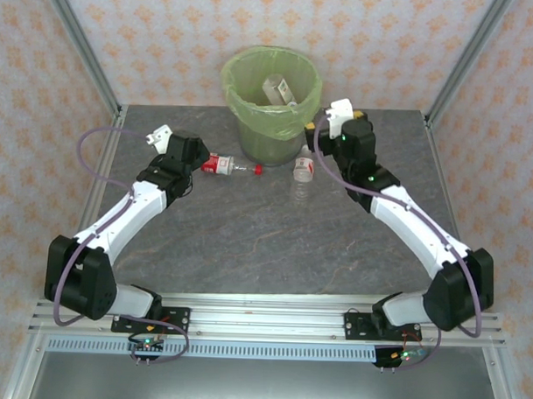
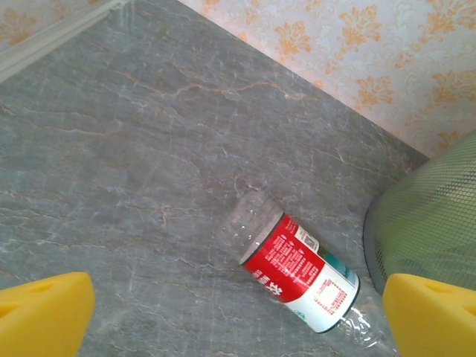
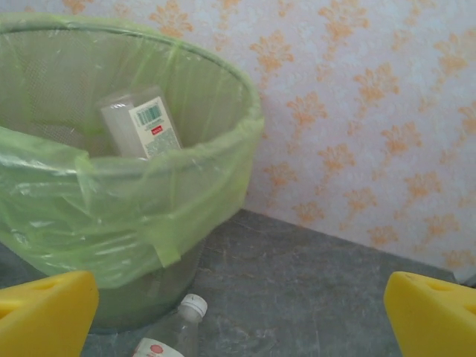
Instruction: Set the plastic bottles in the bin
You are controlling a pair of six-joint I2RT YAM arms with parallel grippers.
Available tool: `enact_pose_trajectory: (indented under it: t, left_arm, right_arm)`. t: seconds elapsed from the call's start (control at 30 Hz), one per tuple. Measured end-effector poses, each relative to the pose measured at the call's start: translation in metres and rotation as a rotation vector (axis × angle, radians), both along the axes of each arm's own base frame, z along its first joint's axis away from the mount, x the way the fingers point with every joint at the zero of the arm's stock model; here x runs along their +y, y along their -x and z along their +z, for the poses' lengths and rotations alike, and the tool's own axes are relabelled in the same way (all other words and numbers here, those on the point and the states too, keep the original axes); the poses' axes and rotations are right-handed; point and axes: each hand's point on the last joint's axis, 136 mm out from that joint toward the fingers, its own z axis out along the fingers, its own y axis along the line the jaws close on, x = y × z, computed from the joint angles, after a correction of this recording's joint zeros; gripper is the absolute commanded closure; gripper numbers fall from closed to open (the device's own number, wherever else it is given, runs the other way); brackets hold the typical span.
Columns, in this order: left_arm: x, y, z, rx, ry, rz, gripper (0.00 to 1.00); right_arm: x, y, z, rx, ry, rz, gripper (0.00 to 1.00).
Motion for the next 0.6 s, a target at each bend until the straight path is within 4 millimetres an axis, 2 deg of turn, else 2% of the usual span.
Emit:
enact_pose_trajectory:
  t: [0.17, 0.4, 0.5, 0.6]
  left_arm:
    - [-0.003, -0.002, -0.013, 0.026, 0.047, 0.023, 0.00]
    - [-0.014, -0.012, -0.021, 0.037, 0.168, 0.065, 0.00]
    - [-0.019, -0.018, -0.029, 0.055, 0.227, 0.095, 0.00]
    - [-0.025, -0.024, -0.043, 0.082, 0.291, 0.135, 0.00]
  right_arm:
    - [-0.023, 0.018, -0.027, 0.005, -0.096, -0.095, 0.01]
    - [-0.048, 0.032, -0.065, 0.044, -0.224, -0.213, 0.01]
    - [-0.056, 0.037, -0.072, 0.047, -0.257, -0.241, 0.01]
    - [-0.063, 0.040, -0.062, 0.018, -0.287, -0.262, 0.01]
